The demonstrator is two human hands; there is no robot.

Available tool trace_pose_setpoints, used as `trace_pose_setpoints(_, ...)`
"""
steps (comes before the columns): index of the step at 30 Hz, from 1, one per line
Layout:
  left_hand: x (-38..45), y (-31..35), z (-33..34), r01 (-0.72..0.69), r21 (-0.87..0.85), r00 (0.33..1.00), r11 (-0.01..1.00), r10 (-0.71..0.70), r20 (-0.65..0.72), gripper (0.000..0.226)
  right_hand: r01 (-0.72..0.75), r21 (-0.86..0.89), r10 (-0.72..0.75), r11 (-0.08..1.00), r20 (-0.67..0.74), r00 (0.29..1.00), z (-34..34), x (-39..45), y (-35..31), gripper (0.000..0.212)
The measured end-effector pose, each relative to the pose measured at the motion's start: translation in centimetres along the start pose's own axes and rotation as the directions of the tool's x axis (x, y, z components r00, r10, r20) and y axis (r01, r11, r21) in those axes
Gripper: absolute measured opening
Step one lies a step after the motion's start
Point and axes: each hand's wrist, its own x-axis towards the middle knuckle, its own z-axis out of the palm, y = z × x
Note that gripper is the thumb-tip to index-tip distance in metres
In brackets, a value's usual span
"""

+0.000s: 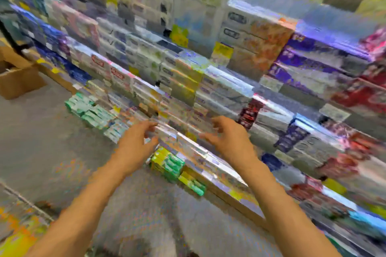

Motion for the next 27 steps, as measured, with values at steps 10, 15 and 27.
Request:
trace_pose_setpoints(10,5.5,1.6,17.2,-0.029,0.178,0.95,0.984,-0.028,0.312,0.036,-0.222,-0.01,0.221,0.975,0.12,0.968,-0.2,-0.2,17.0,0.046)
trace_pose_setpoints(15,8.5,-3.5,25.4,-0.105,0.337,0.86,0.936,-0.085,0.503,0.042,-0.337,0.025,0.328,0.941,0.177,0.928,6.2,0.9,23.6,0.044)
trace_pose_setpoints(27,16.4,-32.6,54.1,-0.474,0.504,0.658,0.722,-0.091,0.748,0.058,-0.288,-0.13,0.316,0.949,0.336,0.887,43.3,7.7,48.3,0.032)
